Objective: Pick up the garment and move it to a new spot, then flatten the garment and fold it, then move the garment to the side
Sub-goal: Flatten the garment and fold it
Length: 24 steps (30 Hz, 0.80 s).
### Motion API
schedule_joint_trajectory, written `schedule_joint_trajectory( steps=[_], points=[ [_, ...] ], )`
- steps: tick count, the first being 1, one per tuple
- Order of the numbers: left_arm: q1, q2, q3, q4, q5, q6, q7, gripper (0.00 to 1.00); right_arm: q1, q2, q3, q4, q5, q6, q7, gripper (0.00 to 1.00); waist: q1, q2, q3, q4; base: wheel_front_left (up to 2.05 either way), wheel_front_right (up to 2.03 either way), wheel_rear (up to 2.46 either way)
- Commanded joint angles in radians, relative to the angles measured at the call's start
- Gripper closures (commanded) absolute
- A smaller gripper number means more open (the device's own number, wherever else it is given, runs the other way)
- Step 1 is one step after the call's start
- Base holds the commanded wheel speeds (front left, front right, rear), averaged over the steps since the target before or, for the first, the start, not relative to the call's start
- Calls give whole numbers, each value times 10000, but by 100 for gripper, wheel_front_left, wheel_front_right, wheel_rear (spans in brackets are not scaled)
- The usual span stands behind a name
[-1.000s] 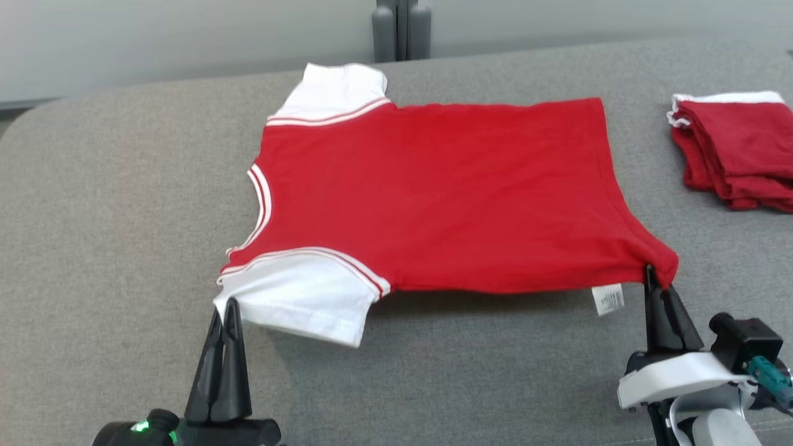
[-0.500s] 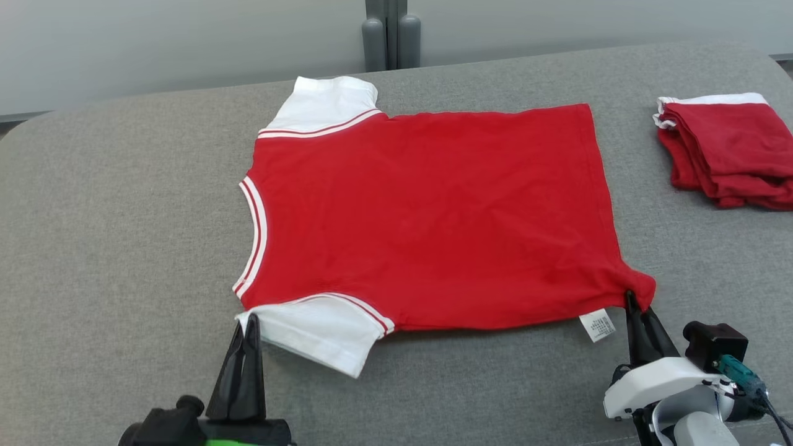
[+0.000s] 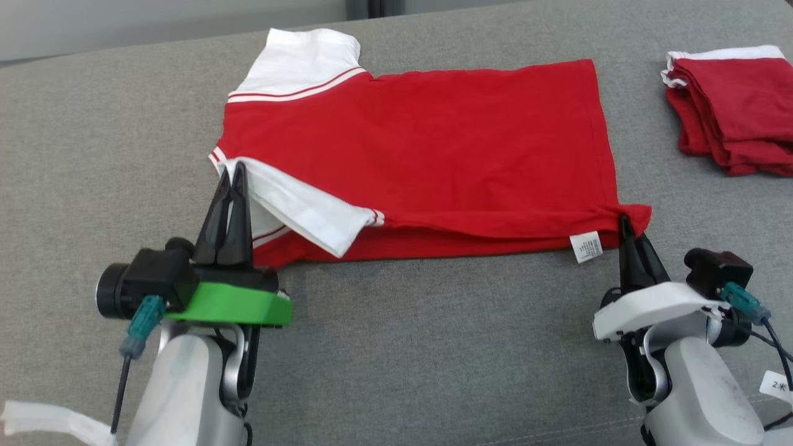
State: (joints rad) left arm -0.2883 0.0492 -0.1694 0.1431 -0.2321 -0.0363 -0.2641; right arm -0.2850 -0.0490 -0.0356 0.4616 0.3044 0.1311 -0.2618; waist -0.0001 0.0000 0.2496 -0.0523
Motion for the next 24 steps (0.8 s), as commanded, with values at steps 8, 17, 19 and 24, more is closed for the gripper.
schedule_joint_trajectory(
  steps=[8, 17, 19, 24],
  points=[
    [-1635, 31, 211, 1796, 279, 116, 0, 100, -1166, -32, 50, 595, -326, -11, -41, 100, 1, 0, 822, -500, 0, 0, 0],
    [-2386, 33, 335, 2508, 313, 286, 0, 81, -1305, -28, 147, 5, 7, -10, -42, 0, 1, 0, 894, -591, 0, 0, 0],
    [-2498, 31, 360, 2633, 270, 385, -1, 11, -1261, -31, 125, -252, 20, -10, -42, 0, 1, 0, 914, -608, 0, 0, 0],
    [-2538, 31, 511, 2490, 119, 474, 0, 0, -954, -30, -74, -959, -335, -10, -42, 0, 1, 0, 918, -606, 0, 0, 0]
  ],
)
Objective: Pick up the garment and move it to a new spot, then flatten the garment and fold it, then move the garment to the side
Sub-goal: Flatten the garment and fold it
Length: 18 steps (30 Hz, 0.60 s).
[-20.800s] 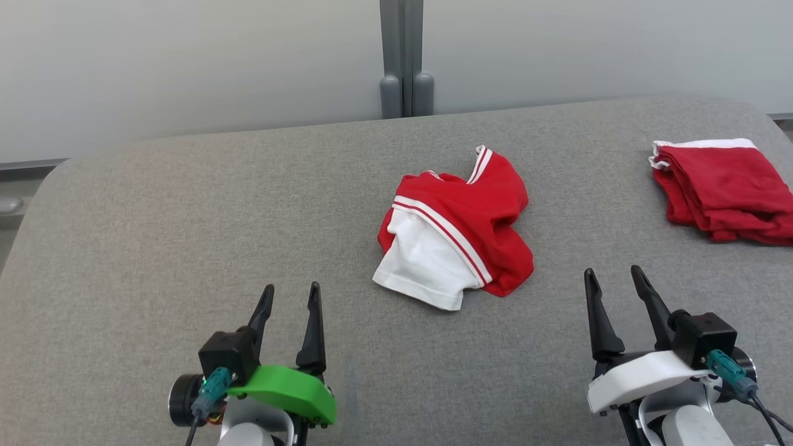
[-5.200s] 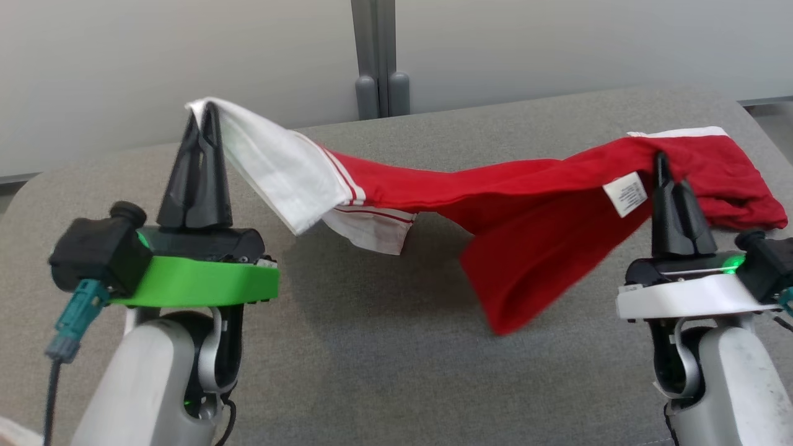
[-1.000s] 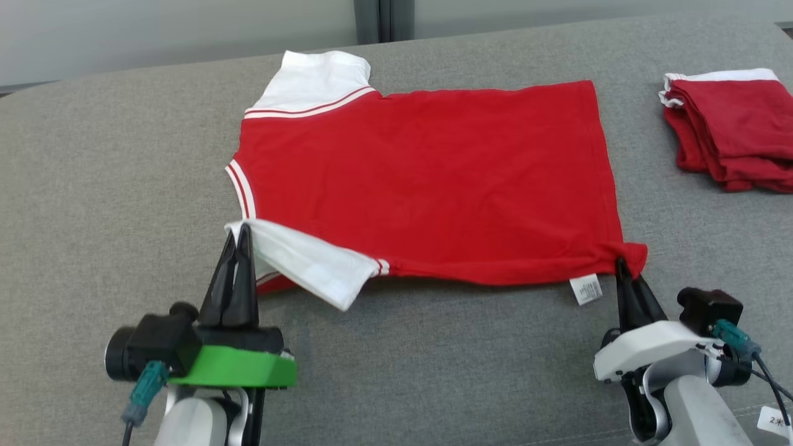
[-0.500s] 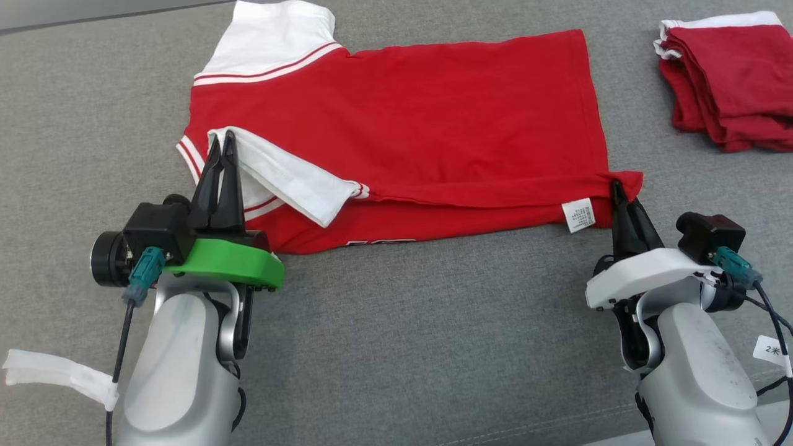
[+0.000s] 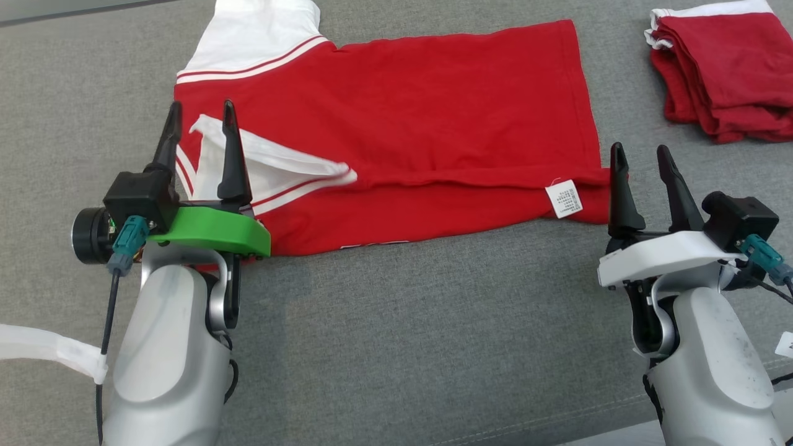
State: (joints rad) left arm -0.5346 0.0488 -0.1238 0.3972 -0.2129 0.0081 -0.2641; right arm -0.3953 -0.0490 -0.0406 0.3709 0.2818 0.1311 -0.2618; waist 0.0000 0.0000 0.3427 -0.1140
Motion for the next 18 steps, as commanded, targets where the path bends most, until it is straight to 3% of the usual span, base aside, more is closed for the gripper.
schedule_joint_trajectory(
  steps=[1, 9, 18],
  points=[
    [-14, 35, 79, -125, -76, 37, 0, 0, 221, -30, -80, -158, -188, -10, -41, 0, 0, 0, -28, 21, 0, 0, 0],
    [987, 37, 624, -1015, -193, 20, 0, 0, 994, -25, -565, -828, -1010, -10, -36, 0, 0, 0, -448, 233, 0, 0, 0],
    [2200, 35, 751, 69, -876, 65, 443, 0, 1660, -28, -631, -463, -1477, -11, 467, 0, 0, 0, -1113, 575, 0, 0, 0]
  ],
)
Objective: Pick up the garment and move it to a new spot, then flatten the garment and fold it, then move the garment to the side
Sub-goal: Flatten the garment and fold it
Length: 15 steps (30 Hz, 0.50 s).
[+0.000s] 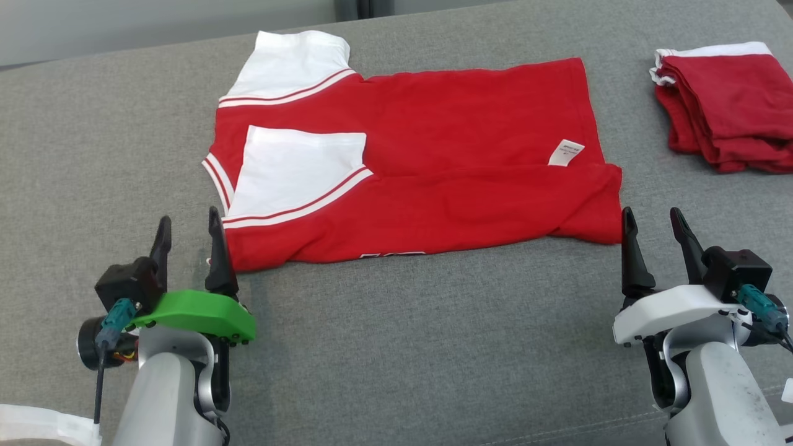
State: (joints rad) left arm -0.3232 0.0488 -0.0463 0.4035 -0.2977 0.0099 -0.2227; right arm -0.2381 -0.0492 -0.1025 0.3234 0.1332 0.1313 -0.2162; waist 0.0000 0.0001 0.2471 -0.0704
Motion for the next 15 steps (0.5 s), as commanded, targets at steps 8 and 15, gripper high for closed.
schedule_joint_trajectory(
  steps=[8, 15],
  points=[
    [187, 35, -815, 421, -1547, 730, 1661, 0, 65, -27, 78, 17, 0, -12, 190, 0, 0, -1, -186, 180, 0, 0, 0],
    [49, 41, -1217, 451, -2160, 1217, 2426, 15, -195, -26, 260, 203, -25, -12, 273, 0, 0, -1, 9, -9, 0, 0, 0]
  ],
)
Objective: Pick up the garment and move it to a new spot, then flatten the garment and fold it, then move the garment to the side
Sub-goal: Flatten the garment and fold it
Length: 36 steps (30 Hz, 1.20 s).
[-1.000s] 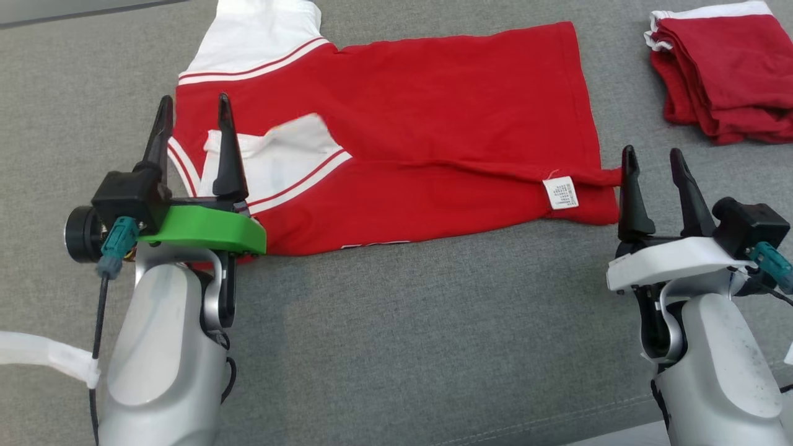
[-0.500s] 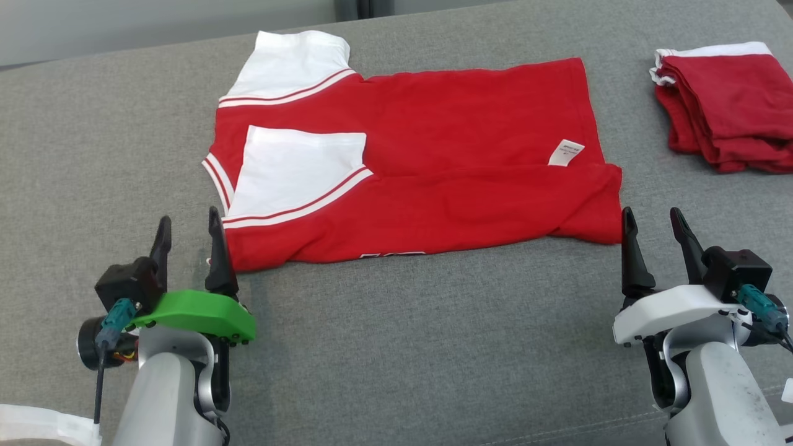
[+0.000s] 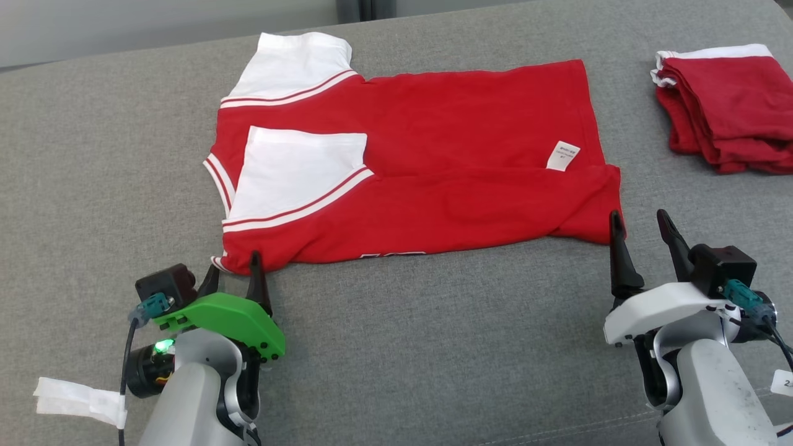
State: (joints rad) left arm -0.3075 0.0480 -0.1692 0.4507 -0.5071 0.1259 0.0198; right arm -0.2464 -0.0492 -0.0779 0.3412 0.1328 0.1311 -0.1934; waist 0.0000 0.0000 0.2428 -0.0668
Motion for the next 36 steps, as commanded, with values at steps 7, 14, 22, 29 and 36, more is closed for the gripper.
schedule_joint_trajectory(
  steps=[7, 14, 22, 29, 36],
  points=[
    [-167, 49, 136, 8, -374, 383, 58, 100, -530, -33, -71, 802, -85, -11, 569, 0, 0, 0, 192, -66, 0, 0, 0],
    [258, 50, 63, -355, -1009, 303, -279, 100, -1147, -24, -178, 2018, 341, -10, 1097, 0, 0, 0, 224, 175, 0, 0, 0],
    [512, 54, 85, -348, -1557, 249, -664, 100, -1766, -20, 43, 3285, 857, -10, 1601, 60, 0, 0, 166, 430, 0, 0, 0],
    [620, 65, 317, -535, -1905, -4, -1066, 100, -1926, -288, -147, 2996, 1045, -15, 1419, 100, 0, 0, -50, 526, 0, 0, 0],
    [1900, 119, 375, -1673, -2169, -80, -1261, 100, -497, -678, -230, 1104, 1562, -19, 1659, 100, 0, 0, -532, 606, 0, 0, 0]
  ],
)
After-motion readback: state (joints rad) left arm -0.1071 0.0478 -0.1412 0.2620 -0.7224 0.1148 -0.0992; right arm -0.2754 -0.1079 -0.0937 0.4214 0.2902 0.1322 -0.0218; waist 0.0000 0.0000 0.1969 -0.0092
